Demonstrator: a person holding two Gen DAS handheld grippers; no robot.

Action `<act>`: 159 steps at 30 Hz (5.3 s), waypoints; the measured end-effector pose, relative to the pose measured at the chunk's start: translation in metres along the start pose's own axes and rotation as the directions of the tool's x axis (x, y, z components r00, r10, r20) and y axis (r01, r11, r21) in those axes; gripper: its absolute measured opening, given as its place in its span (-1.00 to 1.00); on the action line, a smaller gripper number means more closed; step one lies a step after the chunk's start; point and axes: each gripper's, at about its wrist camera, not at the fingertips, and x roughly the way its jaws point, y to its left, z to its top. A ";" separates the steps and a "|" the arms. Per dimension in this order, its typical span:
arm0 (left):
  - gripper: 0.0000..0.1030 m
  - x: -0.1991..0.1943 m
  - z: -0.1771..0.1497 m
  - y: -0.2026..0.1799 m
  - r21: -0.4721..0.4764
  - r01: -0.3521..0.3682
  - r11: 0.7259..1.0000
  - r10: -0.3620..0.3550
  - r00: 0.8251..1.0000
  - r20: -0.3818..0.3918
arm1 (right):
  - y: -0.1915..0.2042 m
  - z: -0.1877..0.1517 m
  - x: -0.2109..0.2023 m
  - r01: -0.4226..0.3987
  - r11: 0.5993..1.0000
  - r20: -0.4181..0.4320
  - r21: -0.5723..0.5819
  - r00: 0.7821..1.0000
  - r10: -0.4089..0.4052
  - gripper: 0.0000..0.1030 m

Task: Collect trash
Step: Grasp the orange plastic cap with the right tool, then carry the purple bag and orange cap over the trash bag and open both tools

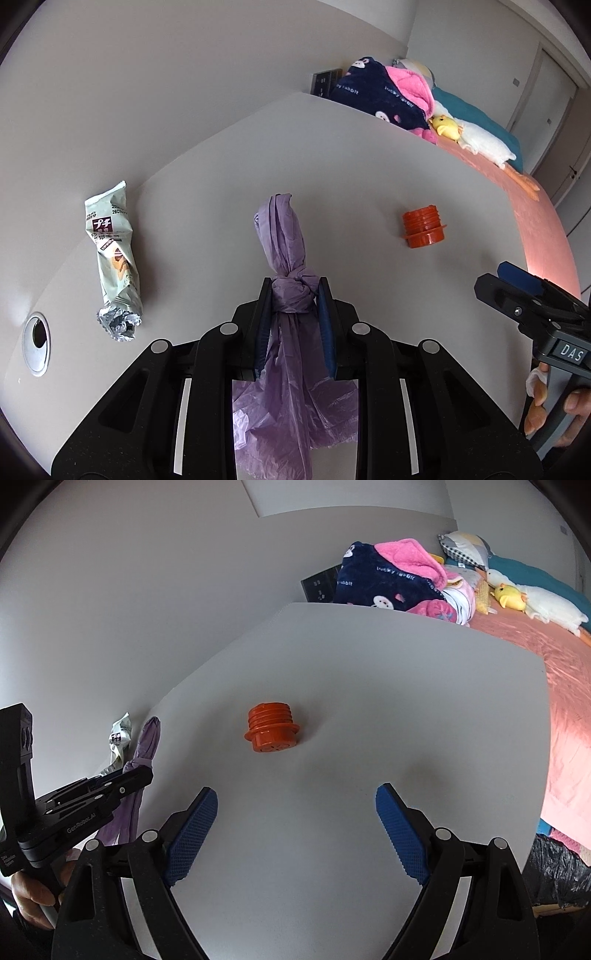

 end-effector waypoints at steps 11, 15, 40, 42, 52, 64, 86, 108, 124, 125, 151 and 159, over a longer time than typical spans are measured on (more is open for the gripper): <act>-0.55 0.008 0.003 0.014 -0.051 0.012 0.999 -0.014 1.000 -0.023 | 0.019 0.026 0.044 -0.001 1.000 -0.026 -0.012 1.000 0.001 0.50; -0.55 0.013 0.005 0.015 -0.055 0.012 0.998 -0.014 0.999 -0.034 | 0.020 0.031 0.056 0.004 1.000 -0.036 -0.011 0.999 -0.005 0.45; -0.55 0.031 0.002 -0.022 0.036 0.046 0.998 -0.043 0.996 -0.074 | 0.001 0.005 0.027 0.005 1.000 -0.052 0.001 0.999 -0.005 -0.10; -0.55 0.033 0.001 -0.031 0.057 0.046 0.997 -0.041 0.996 -0.076 | -0.004 -0.001 0.016 0.007 1.000 -0.046 0.006 0.999 -0.007 -0.10; -0.55 0.023 -0.008 -0.063 0.086 0.074 0.994 -0.068 0.995 -0.069 | -0.030 -0.024 -0.027 0.010 0.999 -0.026 0.044 1.000 -0.009 -0.10; -0.55 -0.004 -0.028 -0.085 0.103 0.088 0.991 -0.082 0.995 -0.057 | -0.040 -0.044 -0.066 -0.002 0.998 0.003 0.064 1.000 0.002 -0.10; -0.55 -0.051 -0.080 -0.130 0.143 0.150 0.978 -0.143 0.988 -0.056 | -0.058 -0.096 -0.139 0.001 0.994 0.067 0.111 0.998 -0.009 -0.10; -0.55 -0.077 -0.098 -0.191 0.228 0.215 0.950 -0.211 0.977 -0.041 | -0.087 -0.124 -0.204 0.038 0.987 0.151 0.157 0.987 -0.062 -0.10; -0.55 -0.079 -0.104 -0.237 0.291 0.274 0.917 -0.268 0.961 -0.063 | -0.126 -0.143 -0.242 0.087 0.968 0.197 0.237 0.971 -0.135 -0.10; -0.55 -0.079 -0.104 -0.240 0.295 0.279 0.914 -0.272 0.960 -0.066 | -0.129 -0.144 -0.245 0.091 0.966 0.200 0.244 0.970 -0.141 -0.10; -0.55 -0.084 -0.119 -0.325 0.446 0.381 0.810 -0.355 0.924 -0.145 | -0.189 -0.168 -0.293 0.172 0.911 0.235 0.375 0.933 -0.273 -0.10; -0.55 -0.082 -0.127 -0.336 0.460 0.409 0.788 -0.369 0.912 -0.179 | -0.197 -0.169 -0.296 0.177 0.903 0.233 0.391 0.930 -0.283 -0.10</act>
